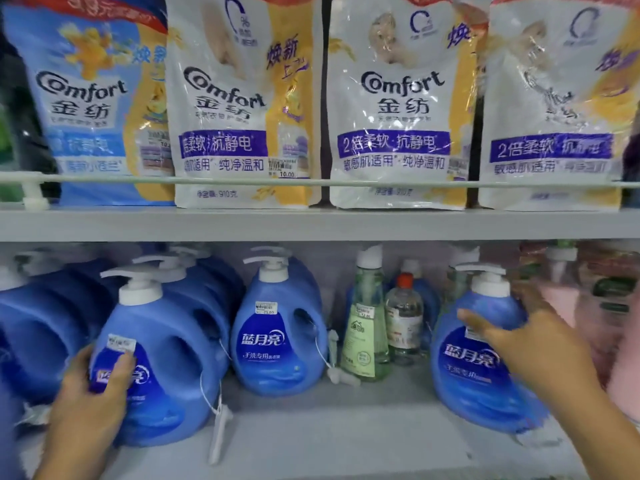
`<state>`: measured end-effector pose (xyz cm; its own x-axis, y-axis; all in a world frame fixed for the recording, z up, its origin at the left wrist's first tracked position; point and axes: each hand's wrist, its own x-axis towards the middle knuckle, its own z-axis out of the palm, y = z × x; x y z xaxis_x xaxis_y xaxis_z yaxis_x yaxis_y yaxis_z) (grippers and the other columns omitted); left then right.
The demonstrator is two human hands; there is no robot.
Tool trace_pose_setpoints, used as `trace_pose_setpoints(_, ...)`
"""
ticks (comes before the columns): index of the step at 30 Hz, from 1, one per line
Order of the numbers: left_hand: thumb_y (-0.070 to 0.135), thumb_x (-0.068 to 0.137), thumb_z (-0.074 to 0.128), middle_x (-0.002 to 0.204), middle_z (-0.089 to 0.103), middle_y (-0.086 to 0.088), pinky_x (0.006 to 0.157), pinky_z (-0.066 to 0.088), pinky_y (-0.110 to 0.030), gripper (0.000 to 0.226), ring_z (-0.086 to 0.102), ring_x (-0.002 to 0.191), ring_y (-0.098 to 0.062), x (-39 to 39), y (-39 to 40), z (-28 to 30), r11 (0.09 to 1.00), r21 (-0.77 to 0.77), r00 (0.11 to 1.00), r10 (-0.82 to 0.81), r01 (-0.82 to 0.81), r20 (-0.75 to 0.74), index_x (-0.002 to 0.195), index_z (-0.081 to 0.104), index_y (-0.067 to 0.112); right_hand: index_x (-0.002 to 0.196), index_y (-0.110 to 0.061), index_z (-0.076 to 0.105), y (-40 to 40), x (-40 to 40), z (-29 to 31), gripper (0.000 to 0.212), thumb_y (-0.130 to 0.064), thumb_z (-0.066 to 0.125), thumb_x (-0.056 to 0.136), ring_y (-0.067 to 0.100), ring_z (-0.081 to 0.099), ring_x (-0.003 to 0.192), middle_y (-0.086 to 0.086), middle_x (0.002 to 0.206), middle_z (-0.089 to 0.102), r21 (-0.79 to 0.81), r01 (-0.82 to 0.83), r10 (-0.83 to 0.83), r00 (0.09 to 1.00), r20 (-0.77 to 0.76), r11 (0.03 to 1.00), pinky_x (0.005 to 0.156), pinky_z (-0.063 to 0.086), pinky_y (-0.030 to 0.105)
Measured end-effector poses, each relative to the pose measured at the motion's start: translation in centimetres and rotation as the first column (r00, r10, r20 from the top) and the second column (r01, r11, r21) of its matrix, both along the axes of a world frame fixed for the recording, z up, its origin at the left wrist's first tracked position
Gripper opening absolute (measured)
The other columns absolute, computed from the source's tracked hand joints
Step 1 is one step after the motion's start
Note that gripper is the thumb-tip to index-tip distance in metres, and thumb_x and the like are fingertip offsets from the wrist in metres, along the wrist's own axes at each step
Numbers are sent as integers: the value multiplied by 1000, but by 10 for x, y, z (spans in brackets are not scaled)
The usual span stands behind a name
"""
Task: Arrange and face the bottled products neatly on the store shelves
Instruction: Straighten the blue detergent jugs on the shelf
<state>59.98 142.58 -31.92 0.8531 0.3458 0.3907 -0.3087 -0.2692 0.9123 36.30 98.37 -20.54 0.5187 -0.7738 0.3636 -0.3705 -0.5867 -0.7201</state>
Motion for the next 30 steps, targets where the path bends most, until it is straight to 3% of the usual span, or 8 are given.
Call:
trace_pose_setpoints(2,31,96,66,109,63,-9,84,52,-49,36,62,95,-29,-29,-22,23,997,-19,995,-77,79,70,128,52,24,123,-19,58,-3,-3,3,65,-52,83,73,28,52,80,5,93,62,24,-77,76,996,46,997,69,42,39)
trace_pose_setpoints(4,23,99,62,108,64,-8,76,50,-39,32,63,94,-29,-33,-23,25,994,-64,995,-88,91,50,130,53,23,120,-29,64,-2,-6,3,59,-49,86,70,21,59,74,-7,85,67,30,-173,171,983,64,984,66,46,39)
trace_pose_setpoints(8,31,97,64,108,70,3,81,54,-39,21,68,97,-20,-41,-21,30,992,-92,996,-91,89,-12,116,58,37,101,-52,59,26,3,4,51,-62,76,53,4,63,81,-25,91,67,24,-435,431,898,92,900,62,48,31)
trace_pose_setpoints(11,29,98,64,104,69,10,83,55,-39,19,68,93,-13,-43,-20,31,988,-125,996,-89,86,-19,114,58,37,102,-55,53,68,26,-4,47,-65,73,60,-6,60,81,-25,93,66,37,-574,568,816,107,818,61,45,18)
trace_pose_setpoints(15,26,97,64,107,70,5,82,57,-41,27,69,96,-19,-40,-16,28,989,-125,995,-90,84,-48,121,56,34,120,-49,51,117,68,-22,62,-69,75,67,-6,60,85,-24,102,65,-9,-611,608,786,115,791,61,47,17)
trace_pose_setpoints(19,27,89,74,108,69,4,76,56,-37,40,67,95,-18,-30,-9,21,992,-76,993,-101,97,-54,124,54,29,128,-46,51,152,103,-34,70,-71,74,67,4,60,101,-24,115,62,-32,-612,607,775,177,790,82,52,26)
trace_pose_setpoints(23,27,83,81,102,70,7,75,55,-37,44,69,91,-17,-24,-6,19,990,-82,991,-121,116,-56,118,56,32,132,-44,49,176,121,-38,73,-71,72,68,7,55,107,-23,118,56,-89,-560,565,798,207,824,86,43,22)
trace_pose_setpoints(30,23,78,85,104,65,-1,64,43,-25,54,61,90,-21,-23,-4,23,984,-87,987,-157,154,-22,121,53,26,132,-37,53,192,132,-49,80,-78,63,63,10,53,114,-26,119,54,-177,-494,525,805,276,851,95,48,32)
